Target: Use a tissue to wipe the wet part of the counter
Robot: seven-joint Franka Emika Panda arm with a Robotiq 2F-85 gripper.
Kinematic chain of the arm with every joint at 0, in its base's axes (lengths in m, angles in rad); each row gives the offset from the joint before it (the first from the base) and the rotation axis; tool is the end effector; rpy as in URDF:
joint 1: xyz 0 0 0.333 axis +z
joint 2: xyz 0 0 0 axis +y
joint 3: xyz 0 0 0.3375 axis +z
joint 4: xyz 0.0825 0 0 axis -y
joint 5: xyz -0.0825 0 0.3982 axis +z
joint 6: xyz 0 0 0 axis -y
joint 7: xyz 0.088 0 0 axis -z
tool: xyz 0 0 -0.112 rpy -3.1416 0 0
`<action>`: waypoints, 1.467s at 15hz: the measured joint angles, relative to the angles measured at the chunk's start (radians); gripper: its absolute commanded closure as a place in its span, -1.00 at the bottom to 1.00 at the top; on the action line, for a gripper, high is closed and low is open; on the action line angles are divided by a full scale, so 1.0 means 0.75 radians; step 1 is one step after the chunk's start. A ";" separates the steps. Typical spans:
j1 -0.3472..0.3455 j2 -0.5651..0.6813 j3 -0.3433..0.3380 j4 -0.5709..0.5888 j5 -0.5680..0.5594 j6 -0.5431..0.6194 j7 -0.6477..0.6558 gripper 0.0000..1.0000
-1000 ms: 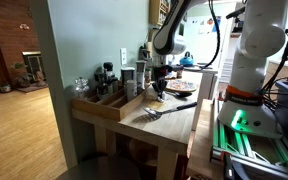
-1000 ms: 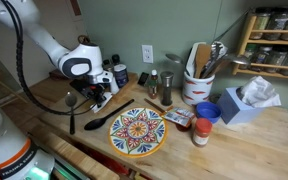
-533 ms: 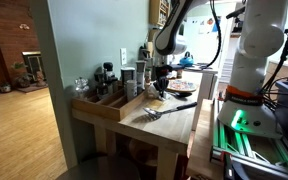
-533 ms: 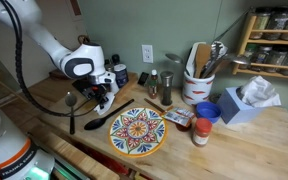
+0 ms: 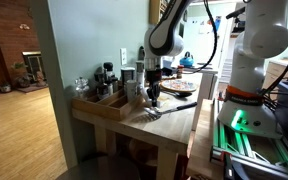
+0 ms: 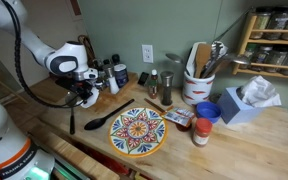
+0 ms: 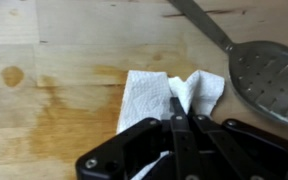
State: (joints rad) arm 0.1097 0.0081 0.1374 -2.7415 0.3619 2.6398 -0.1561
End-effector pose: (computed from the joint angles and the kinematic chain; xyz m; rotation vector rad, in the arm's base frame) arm 0.3776 0.0869 0.2118 -2.9828 -0.1130 0.1725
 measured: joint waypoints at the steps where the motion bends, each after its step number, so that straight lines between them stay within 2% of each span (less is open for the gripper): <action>1: 0.014 0.000 0.010 0.000 0.001 0.008 0.005 0.99; 4: 0.008 0.003 -0.001 -0.001 -0.010 0.093 0.054 0.99; 7: -0.038 0.019 -0.065 -0.001 -0.035 0.216 0.114 0.99; 13: -0.120 0.052 -0.210 0.000 -0.385 0.266 0.428 0.99; 17: -0.154 0.051 -0.281 0.000 -0.542 0.262 0.579 0.99; 20: -0.167 0.048 -0.284 0.003 -0.517 0.234 0.533 0.99; 22: -0.169 0.037 -0.263 0.002 -0.385 0.185 0.370 0.99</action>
State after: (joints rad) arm -0.0169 0.0356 -0.0595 -2.7403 0.0732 2.7790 0.1212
